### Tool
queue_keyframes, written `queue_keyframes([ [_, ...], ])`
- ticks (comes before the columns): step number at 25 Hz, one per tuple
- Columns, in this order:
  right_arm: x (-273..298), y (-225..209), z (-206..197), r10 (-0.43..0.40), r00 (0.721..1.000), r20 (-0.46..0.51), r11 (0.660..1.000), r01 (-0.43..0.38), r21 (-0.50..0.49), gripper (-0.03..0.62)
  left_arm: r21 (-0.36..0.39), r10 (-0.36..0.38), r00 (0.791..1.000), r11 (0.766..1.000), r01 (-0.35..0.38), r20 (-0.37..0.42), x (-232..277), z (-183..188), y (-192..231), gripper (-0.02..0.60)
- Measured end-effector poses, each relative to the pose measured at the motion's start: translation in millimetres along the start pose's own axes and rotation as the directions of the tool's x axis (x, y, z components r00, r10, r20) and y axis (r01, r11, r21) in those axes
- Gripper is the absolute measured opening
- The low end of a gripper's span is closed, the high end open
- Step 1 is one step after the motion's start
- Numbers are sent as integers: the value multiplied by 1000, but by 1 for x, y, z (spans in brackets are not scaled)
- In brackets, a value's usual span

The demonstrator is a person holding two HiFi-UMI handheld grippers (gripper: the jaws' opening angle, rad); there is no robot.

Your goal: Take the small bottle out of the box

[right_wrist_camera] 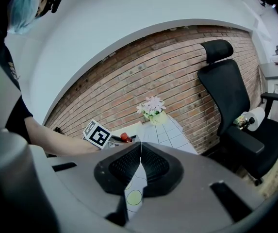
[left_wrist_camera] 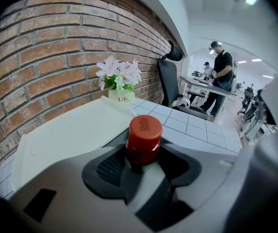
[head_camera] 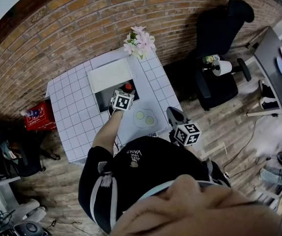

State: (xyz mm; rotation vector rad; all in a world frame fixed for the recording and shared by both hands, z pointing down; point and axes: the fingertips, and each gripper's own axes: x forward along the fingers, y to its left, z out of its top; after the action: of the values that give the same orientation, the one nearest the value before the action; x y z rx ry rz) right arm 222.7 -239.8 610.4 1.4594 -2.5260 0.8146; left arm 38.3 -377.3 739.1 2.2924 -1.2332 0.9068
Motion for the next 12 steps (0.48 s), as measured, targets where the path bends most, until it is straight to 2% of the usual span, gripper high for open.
queue_keyframes([
  [12, -2, 18, -2, -30, 1000, 4, 1000, 30, -7, 3, 8, -11, 998, 1000, 11, 68, -25, 4, 8, 222],
])
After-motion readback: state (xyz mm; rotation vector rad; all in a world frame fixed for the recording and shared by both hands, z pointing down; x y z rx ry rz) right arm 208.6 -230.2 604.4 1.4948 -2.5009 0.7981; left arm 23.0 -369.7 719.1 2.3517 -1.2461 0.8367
